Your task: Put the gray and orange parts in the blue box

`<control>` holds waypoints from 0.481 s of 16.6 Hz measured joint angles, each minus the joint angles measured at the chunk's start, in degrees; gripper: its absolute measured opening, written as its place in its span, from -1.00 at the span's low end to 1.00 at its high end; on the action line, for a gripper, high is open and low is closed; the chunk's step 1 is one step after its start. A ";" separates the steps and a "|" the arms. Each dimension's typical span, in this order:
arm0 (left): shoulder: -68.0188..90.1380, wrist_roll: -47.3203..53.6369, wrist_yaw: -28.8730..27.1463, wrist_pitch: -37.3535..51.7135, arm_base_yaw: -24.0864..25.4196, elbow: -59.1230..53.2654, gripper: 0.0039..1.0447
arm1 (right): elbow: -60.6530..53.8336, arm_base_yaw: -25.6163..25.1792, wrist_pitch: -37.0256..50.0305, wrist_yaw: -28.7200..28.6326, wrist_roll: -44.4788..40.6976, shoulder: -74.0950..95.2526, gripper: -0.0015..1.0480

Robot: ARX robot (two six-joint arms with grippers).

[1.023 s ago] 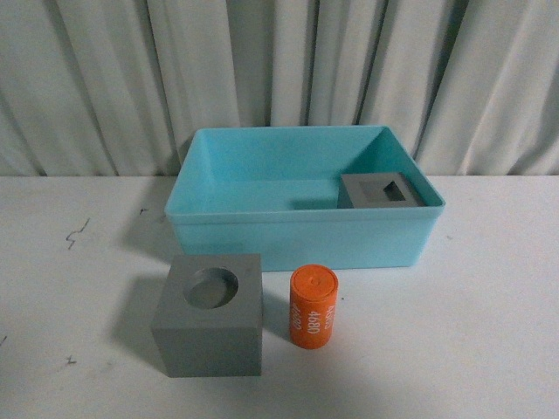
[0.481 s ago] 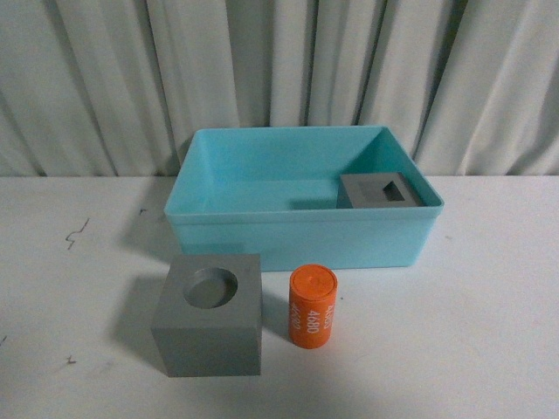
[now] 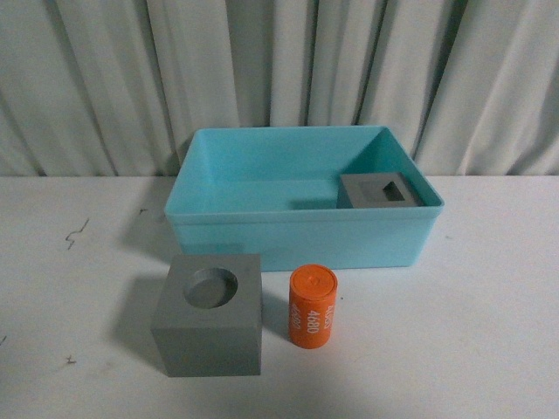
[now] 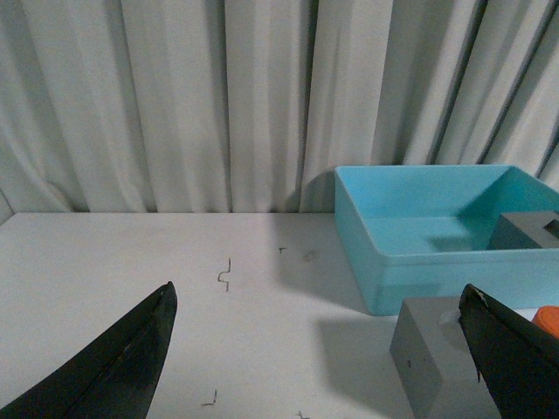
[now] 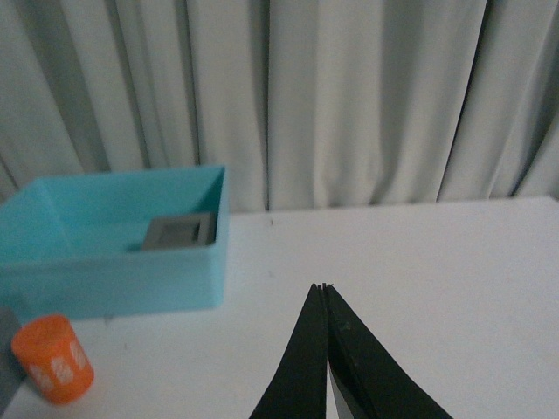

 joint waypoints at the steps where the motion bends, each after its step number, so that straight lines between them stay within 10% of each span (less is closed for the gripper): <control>1: 0.00 0.00 -0.04 -0.02 0.00 0.00 0.88 | 0.02 0.00 -8.76 -0.07 0.00 -5.68 -0.96; 6: 0.00 0.00 -0.02 -0.02 0.00 0.00 0.88 | 0.02 0.00 -9.60 -0.04 0.00 -9.18 -0.91; 8: 0.00 0.00 0.00 -0.02 0.00 0.00 0.88 | 0.02 0.00 -9.62 -0.04 0.00 -9.18 -0.42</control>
